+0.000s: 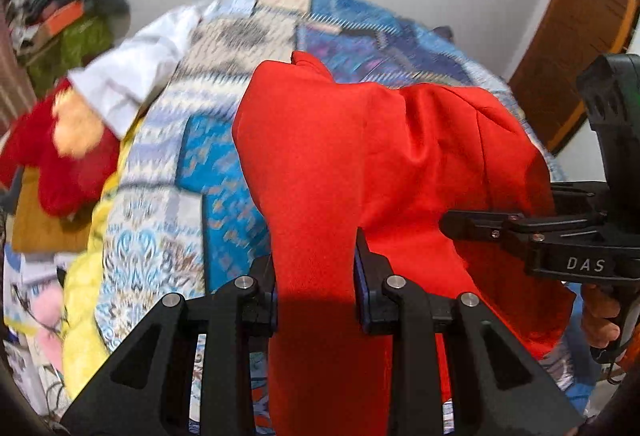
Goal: Fold large clothes
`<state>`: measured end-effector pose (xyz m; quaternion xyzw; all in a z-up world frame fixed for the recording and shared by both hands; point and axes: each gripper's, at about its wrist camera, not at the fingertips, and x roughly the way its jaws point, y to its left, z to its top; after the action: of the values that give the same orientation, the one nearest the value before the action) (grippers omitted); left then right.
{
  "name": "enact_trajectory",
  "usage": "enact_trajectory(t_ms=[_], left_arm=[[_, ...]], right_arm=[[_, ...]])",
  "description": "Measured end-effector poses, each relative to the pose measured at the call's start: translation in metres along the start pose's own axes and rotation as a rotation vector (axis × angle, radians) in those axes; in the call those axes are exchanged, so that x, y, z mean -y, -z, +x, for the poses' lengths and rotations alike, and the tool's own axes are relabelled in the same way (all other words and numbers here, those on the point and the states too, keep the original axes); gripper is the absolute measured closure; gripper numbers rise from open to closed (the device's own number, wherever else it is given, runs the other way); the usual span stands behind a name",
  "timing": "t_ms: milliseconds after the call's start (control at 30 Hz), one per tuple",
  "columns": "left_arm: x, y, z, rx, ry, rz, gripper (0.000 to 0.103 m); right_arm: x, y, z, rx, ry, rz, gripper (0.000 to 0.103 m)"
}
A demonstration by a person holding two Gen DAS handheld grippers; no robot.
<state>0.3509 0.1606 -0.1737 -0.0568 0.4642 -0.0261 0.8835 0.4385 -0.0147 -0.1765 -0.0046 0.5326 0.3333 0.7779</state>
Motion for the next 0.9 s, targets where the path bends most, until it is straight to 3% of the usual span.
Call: enact_trajectory(t_ms=[233,433,633,767,900], left_arm=[[-0.043,0.03,0.06,-0.121,-0.01,-0.086,0.073],[-0.049,0.036,0.063,-0.088,0.004,-0.079,0.063],[-0.037,0.041,0.048,-0.091,-0.053,-0.033,0.058],[-0.032,0.045,0.02,-0.046,-0.093,-0.008,0.058],[-0.023,0.052,-0.009,-0.003,-0.096,0.021,0.057]], right_arm=[[-0.005,0.004,0.077,-0.134,0.011,-0.016,0.078],[-0.017,0.005,0.089,-0.137,0.102,-0.127,0.076],[-0.007,0.016,0.077,-0.171,0.15,-0.131,0.051],[-0.009,0.025,0.047,-0.124,0.205,-0.169,0.05],[-0.029,0.035,0.004,0.004,0.275,-0.261,0.05]])
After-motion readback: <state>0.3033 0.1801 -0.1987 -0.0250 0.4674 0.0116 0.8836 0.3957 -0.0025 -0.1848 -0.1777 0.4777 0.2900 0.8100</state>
